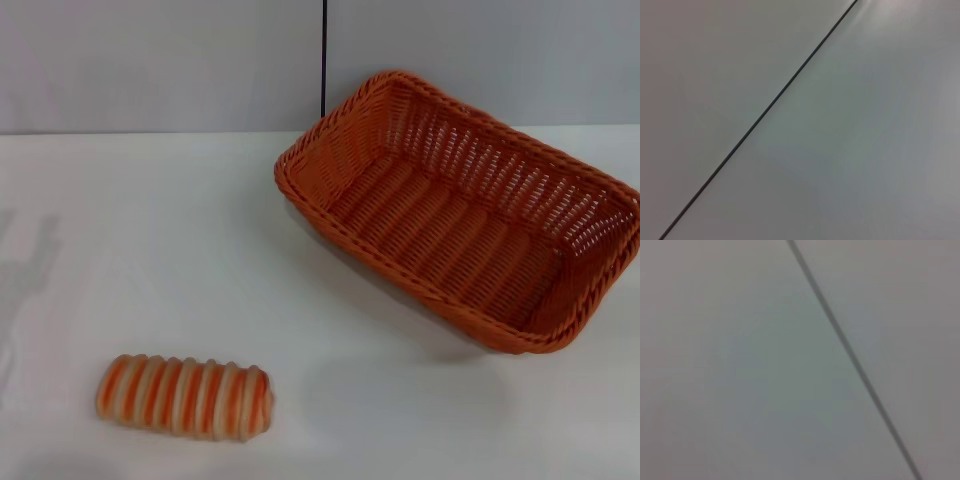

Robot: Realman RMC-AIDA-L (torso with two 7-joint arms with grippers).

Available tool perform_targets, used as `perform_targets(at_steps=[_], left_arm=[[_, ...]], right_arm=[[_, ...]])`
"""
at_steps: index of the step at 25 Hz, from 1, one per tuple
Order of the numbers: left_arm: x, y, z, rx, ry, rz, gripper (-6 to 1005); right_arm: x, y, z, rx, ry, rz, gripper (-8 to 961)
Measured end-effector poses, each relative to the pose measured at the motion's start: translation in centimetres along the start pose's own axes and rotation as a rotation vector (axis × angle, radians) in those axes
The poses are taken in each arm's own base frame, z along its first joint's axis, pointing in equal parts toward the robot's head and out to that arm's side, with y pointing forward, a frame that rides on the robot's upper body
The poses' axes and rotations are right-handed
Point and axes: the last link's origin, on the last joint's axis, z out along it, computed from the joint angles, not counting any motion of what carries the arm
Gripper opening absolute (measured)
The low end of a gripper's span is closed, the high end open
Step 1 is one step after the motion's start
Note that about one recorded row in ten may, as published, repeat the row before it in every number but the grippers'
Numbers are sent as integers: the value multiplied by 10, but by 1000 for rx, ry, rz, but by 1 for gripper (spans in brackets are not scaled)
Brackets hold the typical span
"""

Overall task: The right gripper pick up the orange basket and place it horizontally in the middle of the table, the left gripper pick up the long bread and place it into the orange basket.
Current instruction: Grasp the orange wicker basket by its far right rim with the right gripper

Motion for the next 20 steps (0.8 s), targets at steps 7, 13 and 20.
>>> perform_targets(at_steps=[7, 13, 20], left_arm=[[-2, 1, 5, -16, -4, -7, 701], [-7, 0, 8, -9, -29, -14, 700], [-9, 0, 8, -8, -42, -19, 698]], right_arm=[[-48, 12, 42, -161, 356, -11, 439], [-57, 30, 76, -181, 563, -106, 426], [-40, 49, 108, -225, 765, -193, 411]])
